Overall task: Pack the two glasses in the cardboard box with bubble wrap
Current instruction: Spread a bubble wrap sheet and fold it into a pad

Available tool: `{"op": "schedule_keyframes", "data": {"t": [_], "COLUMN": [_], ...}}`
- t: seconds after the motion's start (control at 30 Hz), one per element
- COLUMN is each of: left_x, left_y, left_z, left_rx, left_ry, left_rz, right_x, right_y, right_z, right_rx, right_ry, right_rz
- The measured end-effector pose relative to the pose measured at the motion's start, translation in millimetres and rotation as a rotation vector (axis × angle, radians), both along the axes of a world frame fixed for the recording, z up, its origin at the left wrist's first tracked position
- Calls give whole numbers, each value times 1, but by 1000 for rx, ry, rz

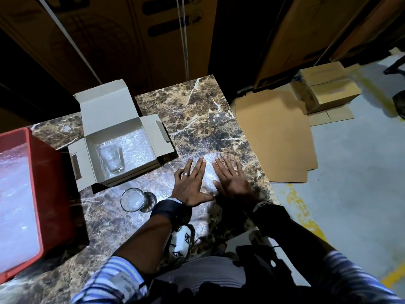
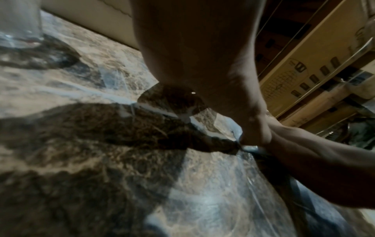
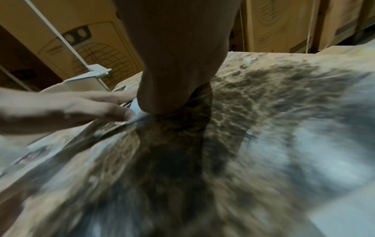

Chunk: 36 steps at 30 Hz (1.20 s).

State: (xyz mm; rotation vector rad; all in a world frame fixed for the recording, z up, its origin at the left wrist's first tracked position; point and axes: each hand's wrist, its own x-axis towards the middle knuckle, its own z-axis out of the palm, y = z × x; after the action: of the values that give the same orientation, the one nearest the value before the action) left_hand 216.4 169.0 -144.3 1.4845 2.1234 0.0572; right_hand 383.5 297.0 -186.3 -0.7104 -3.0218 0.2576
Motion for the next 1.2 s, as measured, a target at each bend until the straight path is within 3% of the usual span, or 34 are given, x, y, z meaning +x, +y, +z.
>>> {"op": "schedule_keyframes", "data": {"t": [0.3, 0.5, 0.63, 0.9, 1.2], "left_x": [-1, -1, -2, 2, 10], "left_y": [0, -1, 0, -2, -11], "left_z": [4, 6, 18, 27, 21], "left_rx": [-30, -35, -3, 265, 306], "left_ry": [20, 48, 5, 58, 12], "left_rz": [-29, -50, -48, -145, -113], "right_x": [40, 67, 62, 39, 25], "right_y": [-5, -6, -8, -10, -12], "right_z": [-7, 2, 15, 33, 52], "right_rx": [74, 47, -52, -83, -152], "right_ry": [39, -36, 13, 162, 213], "right_rz": [87, 156, 81, 187, 216]}}
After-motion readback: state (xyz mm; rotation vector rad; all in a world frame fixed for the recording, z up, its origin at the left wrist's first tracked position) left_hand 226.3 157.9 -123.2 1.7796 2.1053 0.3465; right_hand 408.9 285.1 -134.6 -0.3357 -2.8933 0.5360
